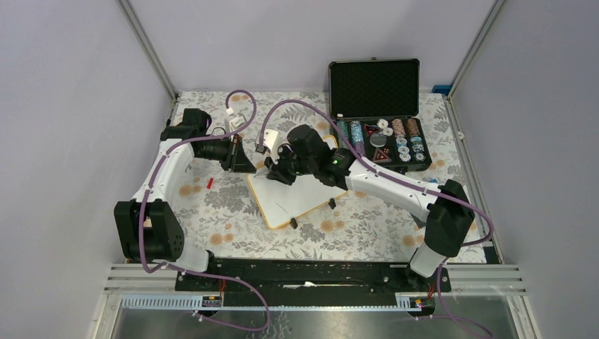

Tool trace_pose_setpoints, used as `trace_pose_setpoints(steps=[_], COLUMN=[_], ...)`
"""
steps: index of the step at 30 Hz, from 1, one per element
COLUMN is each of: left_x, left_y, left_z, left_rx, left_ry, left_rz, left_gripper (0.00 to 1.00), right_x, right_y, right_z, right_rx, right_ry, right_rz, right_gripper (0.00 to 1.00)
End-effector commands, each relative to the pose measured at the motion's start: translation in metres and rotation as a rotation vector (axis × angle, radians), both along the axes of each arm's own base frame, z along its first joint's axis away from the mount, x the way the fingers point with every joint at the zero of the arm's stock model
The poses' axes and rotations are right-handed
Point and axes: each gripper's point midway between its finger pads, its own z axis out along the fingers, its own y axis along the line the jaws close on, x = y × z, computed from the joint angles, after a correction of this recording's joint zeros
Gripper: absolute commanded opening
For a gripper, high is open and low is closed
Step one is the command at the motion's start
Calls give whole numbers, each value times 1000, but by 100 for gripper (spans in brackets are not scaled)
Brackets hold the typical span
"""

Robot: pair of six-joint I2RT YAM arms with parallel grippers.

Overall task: Write a sentence on the whiteboard
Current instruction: Hold the whiteboard on the whiteboard stand, then write a sentence on the whiteboard.

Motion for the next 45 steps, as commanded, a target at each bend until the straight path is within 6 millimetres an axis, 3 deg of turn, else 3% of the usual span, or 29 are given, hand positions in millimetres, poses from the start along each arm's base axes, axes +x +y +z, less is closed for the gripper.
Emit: trace_pose_setpoints(steps=[1, 20, 23, 31, 45], left_x=[3, 4, 4, 2, 0], left_y=[-1, 0, 0, -1, -1], left_z=[5, 1, 1, 2, 3], left_rx=[-19, -13, -15, -18, -22], left_ry=[-33, -34, -29, -30, -32], left_rz=[-11, -15, -14, -21, -24], left_gripper=[1, 0, 0, 0, 0], right_x=[2, -23, -26, -20, 6], right_y=[5, -8, -8, -8, -16], right_z=[0, -34, -28, 16, 19], right_rx=[15, -47, -34, 40, 62], right_ry=[-28, 23, 18, -23, -24], right_rz=[-11, 39, 45, 14, -86], right_gripper=[0, 0, 0, 0, 0])
